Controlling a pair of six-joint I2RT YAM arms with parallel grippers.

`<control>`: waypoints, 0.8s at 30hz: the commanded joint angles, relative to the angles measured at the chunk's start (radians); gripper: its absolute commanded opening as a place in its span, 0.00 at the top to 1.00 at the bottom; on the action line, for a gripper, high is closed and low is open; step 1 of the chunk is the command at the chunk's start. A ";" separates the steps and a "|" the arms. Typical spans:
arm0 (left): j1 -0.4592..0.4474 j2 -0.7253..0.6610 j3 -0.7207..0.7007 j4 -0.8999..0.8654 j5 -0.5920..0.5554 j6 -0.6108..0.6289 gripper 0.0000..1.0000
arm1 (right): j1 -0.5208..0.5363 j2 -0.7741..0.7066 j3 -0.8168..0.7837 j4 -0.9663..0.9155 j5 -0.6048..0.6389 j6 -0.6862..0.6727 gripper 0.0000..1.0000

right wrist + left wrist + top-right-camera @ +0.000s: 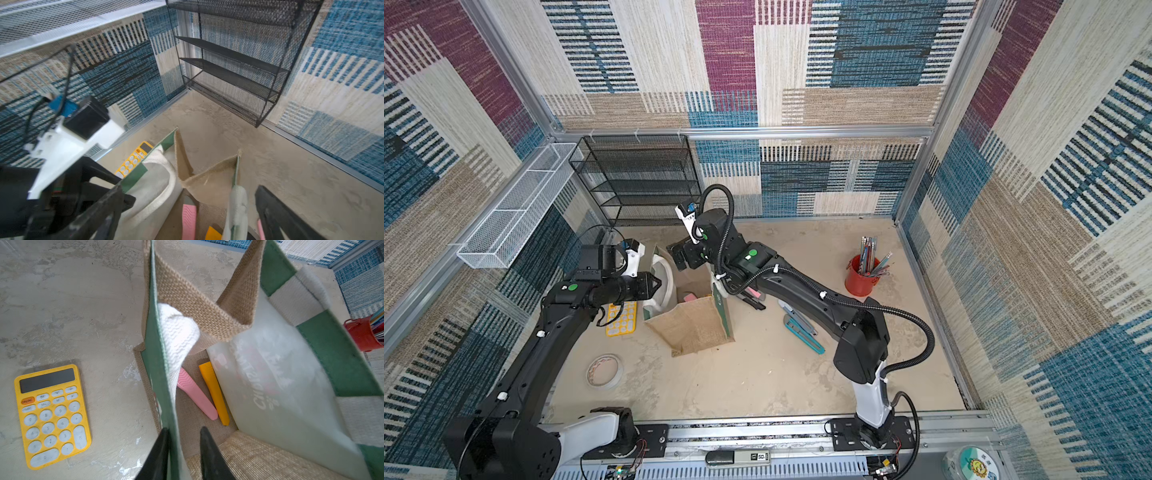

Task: Place the art knife into the pouch
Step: Place the utility knife in the pouch, then pick up the utility knife at the center of the board.

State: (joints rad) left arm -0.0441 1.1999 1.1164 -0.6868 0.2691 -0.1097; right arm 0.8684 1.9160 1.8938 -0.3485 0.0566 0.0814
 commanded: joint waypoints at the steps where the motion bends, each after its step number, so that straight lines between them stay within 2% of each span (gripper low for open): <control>1: 0.000 -0.006 -0.001 -0.009 0.021 0.012 0.71 | -0.025 -0.035 -0.044 0.036 0.060 -0.004 0.00; 9: 0.000 -0.005 -0.001 -0.009 0.019 0.013 0.71 | -0.117 -0.167 -0.237 0.120 0.044 0.049 0.00; 13: 0.000 -0.001 0.000 -0.010 0.023 0.011 0.71 | -0.199 -0.221 -0.354 0.111 0.066 0.104 0.01; 19: 0.000 0.011 0.002 -0.009 0.027 0.010 0.71 | -0.316 -0.289 -0.546 0.105 0.009 0.189 0.00; 24: 0.000 0.012 0.003 -0.010 0.027 0.010 0.72 | -0.340 -0.312 -0.672 0.118 -0.022 0.204 0.00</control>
State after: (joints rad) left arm -0.0441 1.2102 1.1160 -0.6868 0.2783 -0.1097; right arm 0.5343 1.6173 1.2572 -0.2592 0.0700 0.2512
